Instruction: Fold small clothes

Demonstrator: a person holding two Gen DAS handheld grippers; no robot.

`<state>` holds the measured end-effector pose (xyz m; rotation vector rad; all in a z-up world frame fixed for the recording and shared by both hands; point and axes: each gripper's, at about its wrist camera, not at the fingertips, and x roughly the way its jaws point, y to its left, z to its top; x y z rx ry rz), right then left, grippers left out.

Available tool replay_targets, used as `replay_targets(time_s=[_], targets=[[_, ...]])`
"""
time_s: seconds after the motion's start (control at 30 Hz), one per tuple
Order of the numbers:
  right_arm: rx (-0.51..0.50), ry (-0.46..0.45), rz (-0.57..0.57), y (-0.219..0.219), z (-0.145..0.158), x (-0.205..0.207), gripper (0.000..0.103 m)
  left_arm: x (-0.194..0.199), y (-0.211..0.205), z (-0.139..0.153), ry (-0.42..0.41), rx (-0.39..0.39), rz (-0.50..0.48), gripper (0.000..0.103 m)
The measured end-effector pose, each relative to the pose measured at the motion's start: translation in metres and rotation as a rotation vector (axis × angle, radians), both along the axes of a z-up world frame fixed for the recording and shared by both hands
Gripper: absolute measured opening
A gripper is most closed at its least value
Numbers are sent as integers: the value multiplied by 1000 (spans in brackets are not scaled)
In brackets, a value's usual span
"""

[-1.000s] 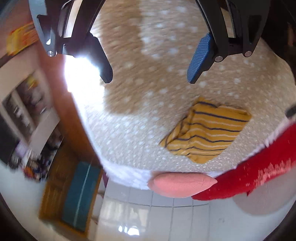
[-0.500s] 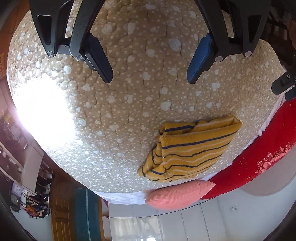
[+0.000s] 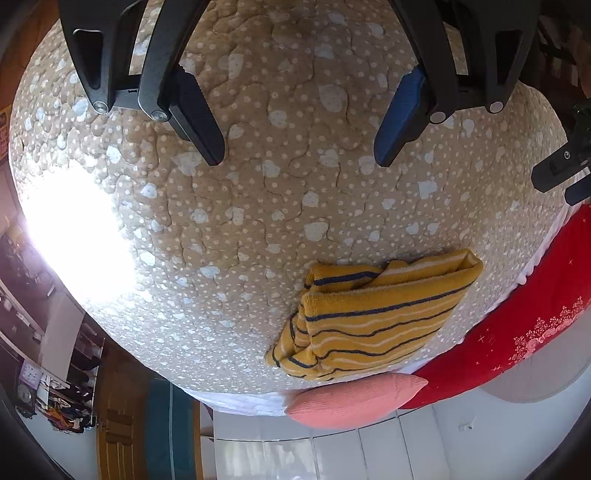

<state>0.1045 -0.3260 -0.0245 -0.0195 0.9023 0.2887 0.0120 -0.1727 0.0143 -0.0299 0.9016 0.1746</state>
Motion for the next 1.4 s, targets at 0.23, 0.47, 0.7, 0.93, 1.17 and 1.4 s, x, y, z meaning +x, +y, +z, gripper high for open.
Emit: replay_targets(time_s=[0.23,0.47,0.7,0.93,1.17,1.4], targets=[[-11,5,3,6,-4,1,88,5,-2,-8,27,-23,-21,103],[-10,6,-4,7,-5,1,89,8,-2,-13,50,-49,-28,103],[-11,6,-9,10,-6,0,91,9,1,-17,69,-76,-26,103],[-6,7,-5,11,-6,0,91,11,2,-21,89,-97,-29,103],[1,7,-6,16,-6,-3,91,10,-1,-22,98,-101,-39,103],[14,-1,-2,18,-4,-7,91,10,-3,-23,104,-104,-45,103]])
